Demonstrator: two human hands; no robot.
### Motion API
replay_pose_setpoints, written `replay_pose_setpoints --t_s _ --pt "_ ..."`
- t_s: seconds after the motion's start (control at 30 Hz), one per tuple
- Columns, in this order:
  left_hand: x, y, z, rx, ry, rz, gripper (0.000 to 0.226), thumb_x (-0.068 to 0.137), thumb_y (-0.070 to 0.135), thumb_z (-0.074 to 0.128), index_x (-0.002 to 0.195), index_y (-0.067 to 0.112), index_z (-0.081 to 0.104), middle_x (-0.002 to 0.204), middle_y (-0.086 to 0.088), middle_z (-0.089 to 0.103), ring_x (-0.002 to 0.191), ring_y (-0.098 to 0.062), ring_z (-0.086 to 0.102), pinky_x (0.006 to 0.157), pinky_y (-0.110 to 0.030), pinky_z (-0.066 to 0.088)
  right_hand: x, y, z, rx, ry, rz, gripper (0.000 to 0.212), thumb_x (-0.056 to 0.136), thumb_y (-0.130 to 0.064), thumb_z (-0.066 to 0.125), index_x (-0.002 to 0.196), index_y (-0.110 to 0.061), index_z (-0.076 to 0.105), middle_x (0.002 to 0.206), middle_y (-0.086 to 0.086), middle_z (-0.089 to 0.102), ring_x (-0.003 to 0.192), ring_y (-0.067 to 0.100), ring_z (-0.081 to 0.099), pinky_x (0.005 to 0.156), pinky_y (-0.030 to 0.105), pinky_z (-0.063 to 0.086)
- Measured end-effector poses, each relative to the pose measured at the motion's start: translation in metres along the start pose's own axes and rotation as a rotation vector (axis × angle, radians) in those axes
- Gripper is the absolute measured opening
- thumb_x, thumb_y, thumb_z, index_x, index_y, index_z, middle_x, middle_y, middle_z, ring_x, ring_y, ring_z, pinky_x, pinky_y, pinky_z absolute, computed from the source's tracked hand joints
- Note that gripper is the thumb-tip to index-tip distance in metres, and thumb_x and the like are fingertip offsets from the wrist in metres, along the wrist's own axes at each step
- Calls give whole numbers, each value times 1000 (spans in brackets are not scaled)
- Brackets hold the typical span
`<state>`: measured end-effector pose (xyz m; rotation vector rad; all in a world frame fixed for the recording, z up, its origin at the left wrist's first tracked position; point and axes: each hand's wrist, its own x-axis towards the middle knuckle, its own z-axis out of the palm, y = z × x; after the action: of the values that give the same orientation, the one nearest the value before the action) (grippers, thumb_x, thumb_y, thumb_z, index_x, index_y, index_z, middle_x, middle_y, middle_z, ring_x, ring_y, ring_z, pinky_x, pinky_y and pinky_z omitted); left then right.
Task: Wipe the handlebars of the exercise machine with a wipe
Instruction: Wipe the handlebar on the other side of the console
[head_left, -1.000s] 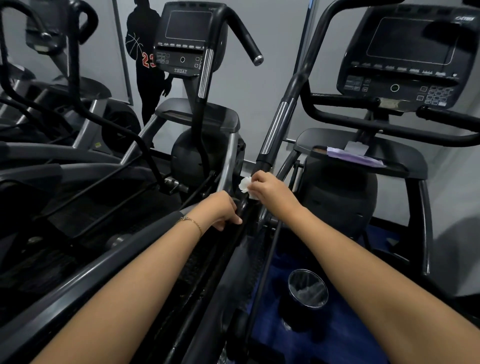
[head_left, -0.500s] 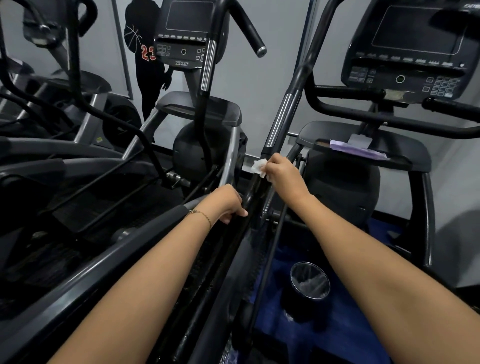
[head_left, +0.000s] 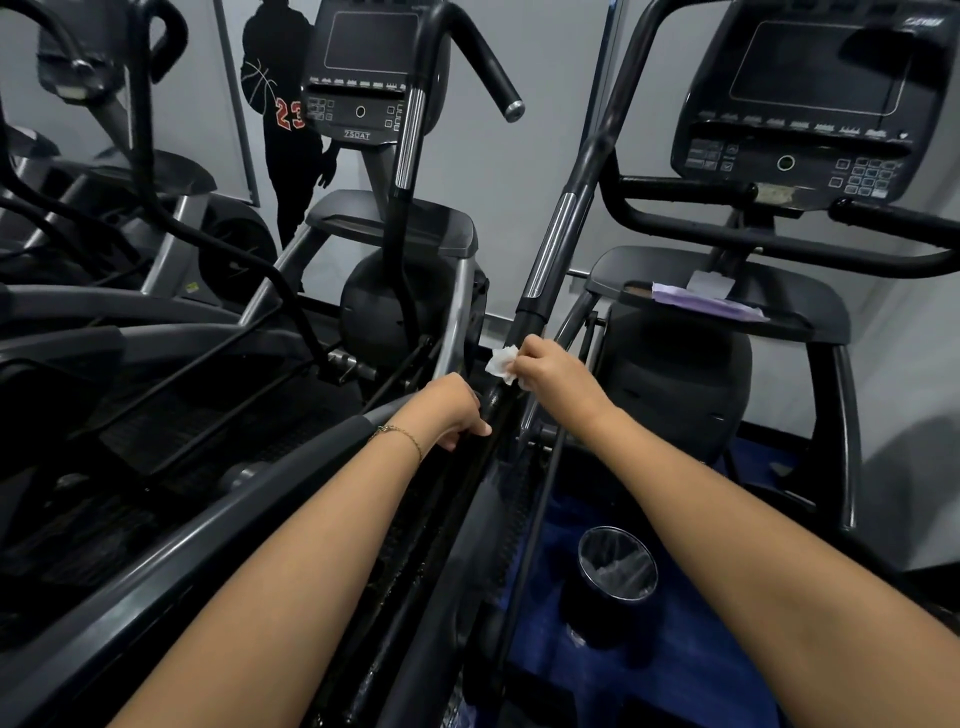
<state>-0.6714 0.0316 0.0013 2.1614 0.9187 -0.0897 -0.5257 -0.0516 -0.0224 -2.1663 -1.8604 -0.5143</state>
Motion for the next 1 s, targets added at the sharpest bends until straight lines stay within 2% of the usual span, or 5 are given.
replay_pose_setpoints --t_s 0.13,0.3,0.57,0.8,1.0 --pt "-1 -2 0 -13 29 16 33 86 7 64 116 -4 58 97 -18 63 56 -16 50 56 -25 46 12 11 -7 78 114 173 24 92 -10 43 105 -4 64 94 0 48 88 17 41 75 24 32" --pt "0 2 -1 -26 -21 -39 52 87 15 65 135 8 45 122 -17 59 83 -23 55 91 -40 51 -4 0 -2 18 99 28 14 75 6 64 88 0 64 85 13 53 76 30 52 56 35 45" --pt "1 -1 0 -42 -8 -21 58 87 15 65 139 9 41 130 -13 54 96 -26 61 89 -41 52 9 1 -7 8 181 68 12 72 9 67 82 3 64 78 12 50 69 28 49 50 33 39" --pt "2 -3 1 -26 33 -4 27 86 16 66 69 18 45 82 -6 56 78 -21 57 81 -36 54 10 9 -11 -37 66 -14 13 80 2 61 91 -3 65 92 12 53 82 29 52 61 32 40" --pt "7 -3 1 -1 27 -11 17 86 17 67 79 17 51 101 -12 58 85 -22 57 89 -38 53 -8 -12 11 38 179 24 19 67 8 72 82 -3 67 80 11 55 70 27 53 50 27 38"
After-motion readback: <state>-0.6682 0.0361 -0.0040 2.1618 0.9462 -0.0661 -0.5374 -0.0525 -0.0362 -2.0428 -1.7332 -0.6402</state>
